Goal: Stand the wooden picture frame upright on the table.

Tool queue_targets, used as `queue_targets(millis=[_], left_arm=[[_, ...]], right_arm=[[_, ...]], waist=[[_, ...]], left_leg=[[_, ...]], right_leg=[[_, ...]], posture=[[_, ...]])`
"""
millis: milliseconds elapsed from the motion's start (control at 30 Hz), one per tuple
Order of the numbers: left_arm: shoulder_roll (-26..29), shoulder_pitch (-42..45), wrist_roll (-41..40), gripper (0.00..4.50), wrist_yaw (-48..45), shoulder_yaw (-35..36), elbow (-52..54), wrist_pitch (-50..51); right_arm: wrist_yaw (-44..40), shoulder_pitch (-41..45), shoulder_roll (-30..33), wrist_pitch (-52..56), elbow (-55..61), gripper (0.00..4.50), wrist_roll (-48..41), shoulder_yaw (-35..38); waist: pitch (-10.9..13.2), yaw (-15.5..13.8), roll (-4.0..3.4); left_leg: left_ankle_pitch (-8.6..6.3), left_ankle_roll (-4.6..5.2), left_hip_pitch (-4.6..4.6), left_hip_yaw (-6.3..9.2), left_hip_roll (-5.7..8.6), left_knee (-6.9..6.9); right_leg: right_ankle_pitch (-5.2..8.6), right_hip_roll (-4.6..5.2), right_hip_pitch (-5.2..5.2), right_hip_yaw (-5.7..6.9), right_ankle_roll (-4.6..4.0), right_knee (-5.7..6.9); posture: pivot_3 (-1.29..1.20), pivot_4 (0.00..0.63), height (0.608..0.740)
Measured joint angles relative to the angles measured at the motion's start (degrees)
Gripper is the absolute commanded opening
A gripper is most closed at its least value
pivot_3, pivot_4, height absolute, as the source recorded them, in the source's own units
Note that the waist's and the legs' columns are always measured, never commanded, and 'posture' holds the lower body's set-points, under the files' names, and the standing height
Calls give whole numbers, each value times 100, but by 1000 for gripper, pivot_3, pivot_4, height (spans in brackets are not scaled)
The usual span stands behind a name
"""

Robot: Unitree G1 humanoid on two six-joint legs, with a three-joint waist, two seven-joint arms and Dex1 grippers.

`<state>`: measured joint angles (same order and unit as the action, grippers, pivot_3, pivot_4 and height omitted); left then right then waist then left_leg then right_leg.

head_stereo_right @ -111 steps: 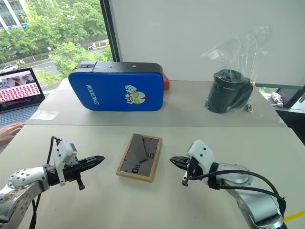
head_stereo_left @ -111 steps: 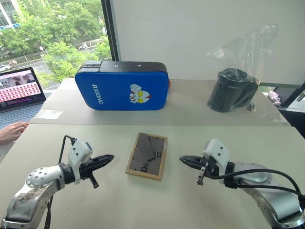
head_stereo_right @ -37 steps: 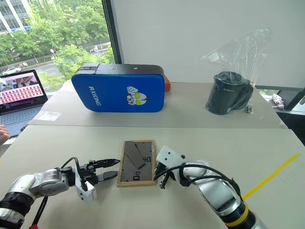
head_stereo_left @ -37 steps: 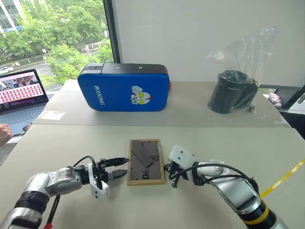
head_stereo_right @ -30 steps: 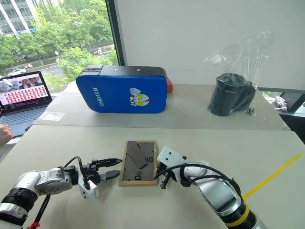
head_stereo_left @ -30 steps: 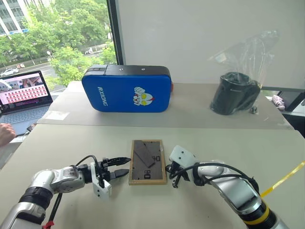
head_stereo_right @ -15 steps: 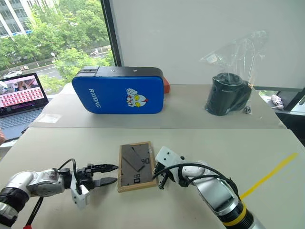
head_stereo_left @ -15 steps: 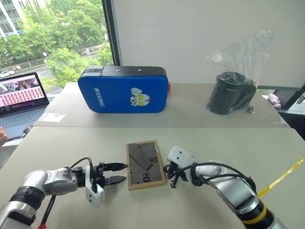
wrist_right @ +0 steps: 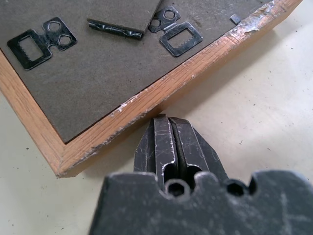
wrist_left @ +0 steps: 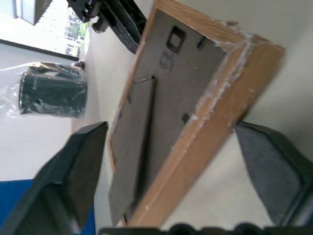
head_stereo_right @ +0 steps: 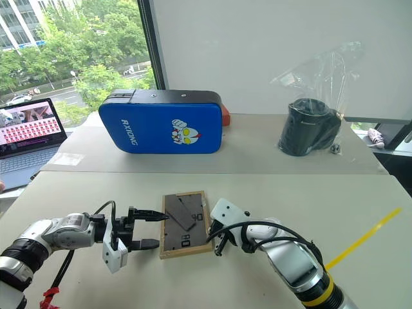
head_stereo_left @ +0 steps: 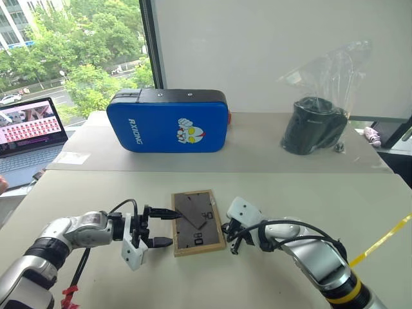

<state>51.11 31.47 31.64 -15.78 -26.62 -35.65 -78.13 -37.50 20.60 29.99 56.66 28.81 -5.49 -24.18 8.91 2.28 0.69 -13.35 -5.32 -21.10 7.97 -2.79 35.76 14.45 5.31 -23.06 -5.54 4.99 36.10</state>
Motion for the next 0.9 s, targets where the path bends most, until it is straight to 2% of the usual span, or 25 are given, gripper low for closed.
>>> queue_targets(millis=[367,467,533,567,600,633,700,767,900], left_arm=[[-490,-9,236,4419,-58,209,31,108],[-502,-15,239,3676,-81,215,23,113],[-500,-89,238,2858,-122,208,11,109],[-500,-121,240,2654,-134,204,4,109],[-498,-150,245,2030,-143,204,4,108],[-504,-187,224,1750,-98,238,50,62],[-498,-178,196,1436,-50,333,196,28],[-498,-189,197,1308,-11,388,258,16],[-506,-289,292,1282,87,489,365,66]], right_arm=[[58,154,-185,283,-27,0,-35,-15],[62,153,-173,295,-27,0,-35,-15],[61,148,-174,294,-23,0,-41,-14],[60,144,-173,294,-19,0,-44,-14],[58,142,-171,294,-17,0,-49,-13],[56,136,-159,294,-16,0,-51,-3],[54,138,-141,294,-22,0,-56,3],[53,139,-141,294,-41,0,-92,16],[-16,310,-130,271,-389,0,-317,321]], waist=[[-1,-2,-1],[-1,5,-1],[0,17,-1],[0,20,-1],[0,23,-1],[0,24,1],[-1,16,5],[-1,21,5],[1,32,5]], left_leg=[[2,-3,5,0,1,3],[2,-3,4,0,0,2],[2,-3,3,0,1,1],[1,-2,1,0,0,1],[1,-2,0,0,1,0],[1,-2,0,0,0,1],[1,-2,3,0,0,1],[1,-2,4,1,0,1],[1,-2,2,0,0,2]], right_leg=[[0,0,5,-1,1,2],[0,0,4,0,0,2],[0,0,1,-1,0,1],[0,0,-1,0,0,1],[0,0,-1,-1,0,0],[0,0,-1,0,0,0],[0,1,4,0,0,-1],[0,0,3,0,0,0],[0,0,2,-1,0,0]], posture=[[0,150,740],[0,150,740],[0,150,740],[0,150,740],[0,150,740],[0,150,740],[0,150,740],[0,150,740],[0,150,740]])
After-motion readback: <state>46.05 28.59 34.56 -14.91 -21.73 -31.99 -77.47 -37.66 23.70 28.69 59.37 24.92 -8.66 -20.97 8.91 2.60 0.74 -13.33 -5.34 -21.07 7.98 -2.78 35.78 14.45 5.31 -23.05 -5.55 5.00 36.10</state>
